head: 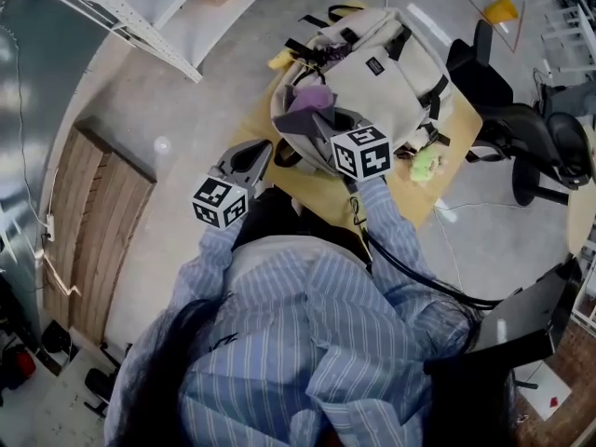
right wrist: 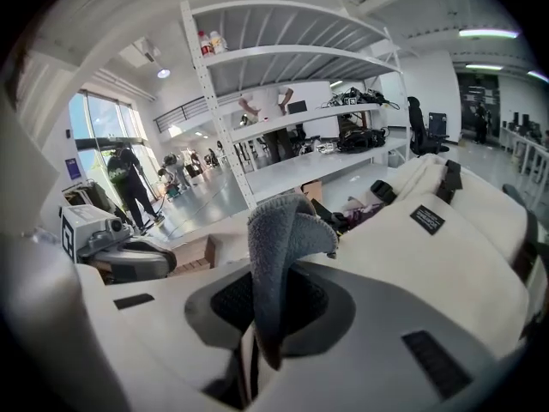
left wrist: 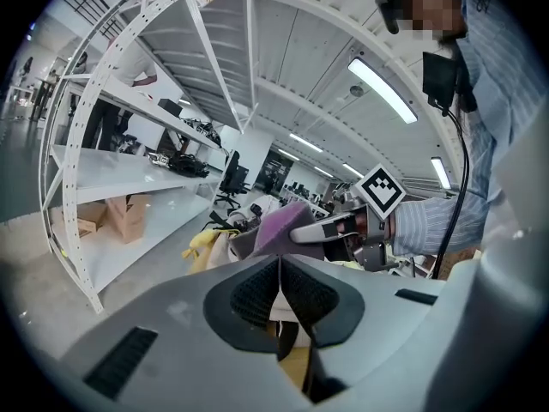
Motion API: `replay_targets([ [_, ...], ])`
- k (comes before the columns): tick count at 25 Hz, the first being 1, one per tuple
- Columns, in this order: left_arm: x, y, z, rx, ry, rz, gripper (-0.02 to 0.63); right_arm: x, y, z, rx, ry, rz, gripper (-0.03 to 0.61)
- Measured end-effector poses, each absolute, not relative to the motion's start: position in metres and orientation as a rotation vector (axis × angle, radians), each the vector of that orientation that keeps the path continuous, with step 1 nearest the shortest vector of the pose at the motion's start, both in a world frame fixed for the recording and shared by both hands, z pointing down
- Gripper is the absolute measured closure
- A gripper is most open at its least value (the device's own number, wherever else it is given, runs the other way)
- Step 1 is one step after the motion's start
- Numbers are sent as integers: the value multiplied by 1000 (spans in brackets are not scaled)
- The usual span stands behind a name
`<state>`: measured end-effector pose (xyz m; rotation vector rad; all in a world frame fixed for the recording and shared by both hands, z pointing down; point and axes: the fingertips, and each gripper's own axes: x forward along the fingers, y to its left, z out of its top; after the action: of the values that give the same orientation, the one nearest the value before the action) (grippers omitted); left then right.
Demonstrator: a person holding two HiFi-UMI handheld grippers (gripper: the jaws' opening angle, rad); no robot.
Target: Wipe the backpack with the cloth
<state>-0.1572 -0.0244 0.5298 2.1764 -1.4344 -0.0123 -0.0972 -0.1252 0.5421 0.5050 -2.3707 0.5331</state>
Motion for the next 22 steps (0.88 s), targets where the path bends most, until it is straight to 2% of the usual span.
replay_targets([
  [22, -43, -26, 513, 2290, -1300, 29, 601, 113, -69, 551, 724, -2248, 654, 537],
])
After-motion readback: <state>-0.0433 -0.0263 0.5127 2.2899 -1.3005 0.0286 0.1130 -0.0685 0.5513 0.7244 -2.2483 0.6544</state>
